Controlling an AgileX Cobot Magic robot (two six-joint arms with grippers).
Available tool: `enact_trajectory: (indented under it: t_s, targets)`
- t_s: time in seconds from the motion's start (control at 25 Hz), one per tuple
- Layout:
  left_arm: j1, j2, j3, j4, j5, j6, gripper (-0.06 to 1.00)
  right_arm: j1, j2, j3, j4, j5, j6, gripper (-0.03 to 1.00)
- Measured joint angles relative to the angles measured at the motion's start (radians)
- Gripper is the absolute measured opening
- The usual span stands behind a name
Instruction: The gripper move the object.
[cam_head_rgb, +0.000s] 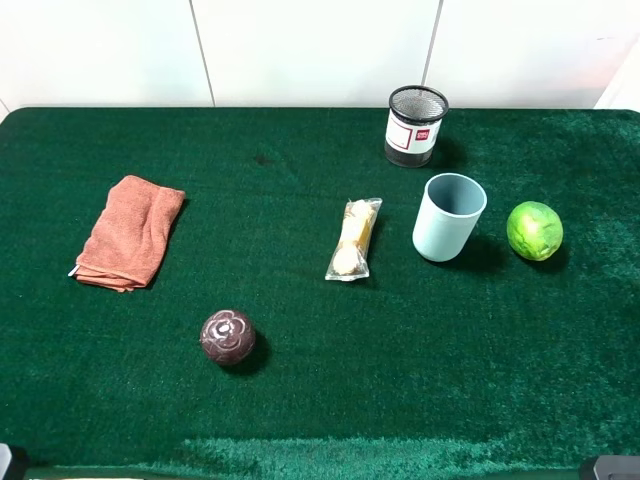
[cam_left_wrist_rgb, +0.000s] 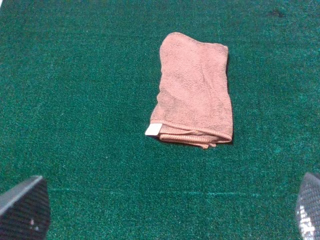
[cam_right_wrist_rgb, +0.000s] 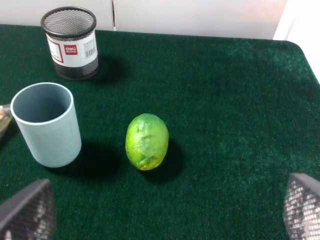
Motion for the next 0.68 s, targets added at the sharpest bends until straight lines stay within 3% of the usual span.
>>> enact_trajectory:
  t_s: [0.68]
  targets:
    - [0.000, 0.000, 0.000, 0.000, 0.000, 0.001, 1.00, 0.000, 0.000, 0.000, 0.000, -0.001, 0.000, 0.70]
